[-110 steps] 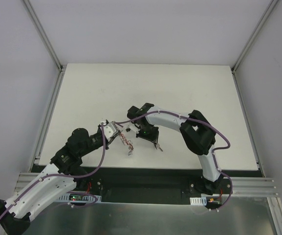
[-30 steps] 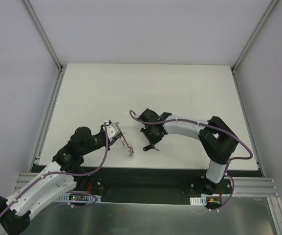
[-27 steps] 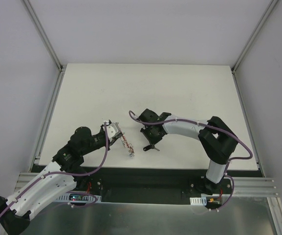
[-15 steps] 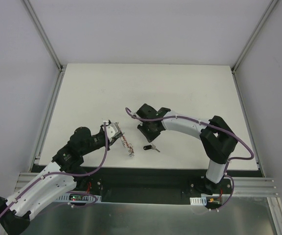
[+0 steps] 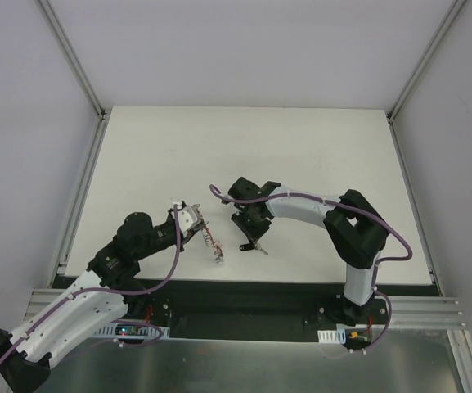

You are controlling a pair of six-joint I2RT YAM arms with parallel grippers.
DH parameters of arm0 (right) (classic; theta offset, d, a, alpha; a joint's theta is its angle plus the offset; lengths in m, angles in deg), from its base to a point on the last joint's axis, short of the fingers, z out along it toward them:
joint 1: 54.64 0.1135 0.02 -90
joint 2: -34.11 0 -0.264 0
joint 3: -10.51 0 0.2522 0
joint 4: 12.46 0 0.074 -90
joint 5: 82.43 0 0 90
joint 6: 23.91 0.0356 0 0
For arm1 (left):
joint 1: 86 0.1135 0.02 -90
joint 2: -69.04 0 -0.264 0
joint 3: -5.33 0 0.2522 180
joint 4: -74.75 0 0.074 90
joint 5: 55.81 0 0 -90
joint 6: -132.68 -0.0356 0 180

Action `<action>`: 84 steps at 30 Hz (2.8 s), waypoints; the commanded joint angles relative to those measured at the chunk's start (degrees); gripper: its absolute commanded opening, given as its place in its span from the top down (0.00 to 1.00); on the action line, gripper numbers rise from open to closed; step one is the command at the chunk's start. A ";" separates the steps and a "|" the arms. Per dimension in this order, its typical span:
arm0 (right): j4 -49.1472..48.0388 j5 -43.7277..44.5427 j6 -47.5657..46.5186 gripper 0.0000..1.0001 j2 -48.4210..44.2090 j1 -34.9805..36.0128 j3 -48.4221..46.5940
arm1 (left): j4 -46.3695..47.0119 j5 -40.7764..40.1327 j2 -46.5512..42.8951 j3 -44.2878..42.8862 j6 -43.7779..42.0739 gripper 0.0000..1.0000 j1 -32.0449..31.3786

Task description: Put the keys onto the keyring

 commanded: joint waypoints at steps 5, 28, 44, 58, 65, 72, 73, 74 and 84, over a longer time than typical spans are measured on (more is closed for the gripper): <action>0.74 1.02 0.37 0.75 0.05 0.00 1.57 | 2.96 0.56 -0.21 -1.46 -0.26 1.00 -0.39; -1.63 -5.92 4.94 0.75 -4.52 -3.96 5.08 | 2.96 1.17 -0.04 -1.63 -0.09 1.00 -0.40; -1.98 -8.56 5.74 0.79 -3.20 -4.22 6.84 | 2.96 1.26 0.23 -1.63 -0.26 1.00 -0.31; -1.81 -10.67 4.07 0.97 -2.85 -3.78 6.84 | 2.96 1.43 0.32 -1.72 -0.09 1.00 -0.31; -2.59 -5.50 1.79 0.99 -6.36 -2.03 5.87 | 2.96 1.08 -0.39 -1.55 0.00 1.00 -0.31; -3.48 4.35 -3.57 0.99 -11.73 -1.94 5.96 | 2.96 1.61 0.22 -1.98 0.00 1.00 -0.31; -2.95 6.01 -4.10 0.99 -11.47 -2.02 5.27 | 2.96 1.87 0.40 -2.07 0.00 1.00 -0.31; -1.73 6.90 -4.37 0.99 -10.86 -2.11 4.74 | 2.96 2.05 0.58 -2.16 0.00 1.00 -0.39; -3.30 9.28 -4.55 0.99 -6.46 -1.76 2.10 | 3.14 1.52 1.11 -2.34 -0.09 1.00 -0.31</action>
